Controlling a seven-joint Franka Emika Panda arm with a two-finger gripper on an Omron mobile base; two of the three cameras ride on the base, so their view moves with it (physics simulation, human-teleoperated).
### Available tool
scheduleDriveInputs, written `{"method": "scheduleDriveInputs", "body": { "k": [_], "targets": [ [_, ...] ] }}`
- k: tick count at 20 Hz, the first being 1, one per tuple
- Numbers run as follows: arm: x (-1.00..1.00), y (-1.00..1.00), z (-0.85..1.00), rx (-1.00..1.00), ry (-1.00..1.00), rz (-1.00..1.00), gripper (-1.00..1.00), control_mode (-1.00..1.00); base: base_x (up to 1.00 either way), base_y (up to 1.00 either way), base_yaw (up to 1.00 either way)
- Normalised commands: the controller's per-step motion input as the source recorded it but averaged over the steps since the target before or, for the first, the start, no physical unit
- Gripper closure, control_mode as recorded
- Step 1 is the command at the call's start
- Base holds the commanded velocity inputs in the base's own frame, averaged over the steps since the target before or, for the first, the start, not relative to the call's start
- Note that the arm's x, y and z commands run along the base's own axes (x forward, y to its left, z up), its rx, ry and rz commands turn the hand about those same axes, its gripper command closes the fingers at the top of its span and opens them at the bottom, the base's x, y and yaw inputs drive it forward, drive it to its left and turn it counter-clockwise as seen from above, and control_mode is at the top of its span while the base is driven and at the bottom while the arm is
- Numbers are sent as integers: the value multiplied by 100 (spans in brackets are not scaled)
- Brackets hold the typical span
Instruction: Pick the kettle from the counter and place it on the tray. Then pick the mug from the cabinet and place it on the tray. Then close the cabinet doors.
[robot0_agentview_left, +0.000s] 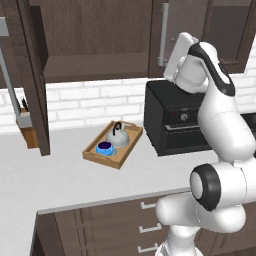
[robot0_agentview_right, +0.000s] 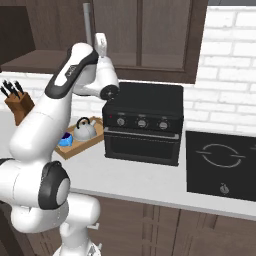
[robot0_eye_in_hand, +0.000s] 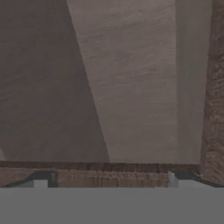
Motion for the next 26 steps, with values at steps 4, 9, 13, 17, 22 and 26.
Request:
{"method": "scheduleDriveInputs", "body": {
  "k": [4, 9, 13, 17, 22, 26],
  "targets": [
    [78, 19, -8, 13, 0, -4, -100, -100, 0, 0, 0],
    [69, 13, -2, 10, 1, -6, -100, -100, 0, 0, 0],
    [15, -8, 6, 6, 1, -1, -100, -100, 0, 0, 0],
    [-46, -19, 17, 0, 0, 0, -100, -100, 0, 0, 0],
    [-92, -23, 23, 0, 0, 0, -100, -100, 0, 0, 0],
    [-100, 2, 26, -11, 2, 0, -100, -100, 0, 0, 0]
  ]
}}
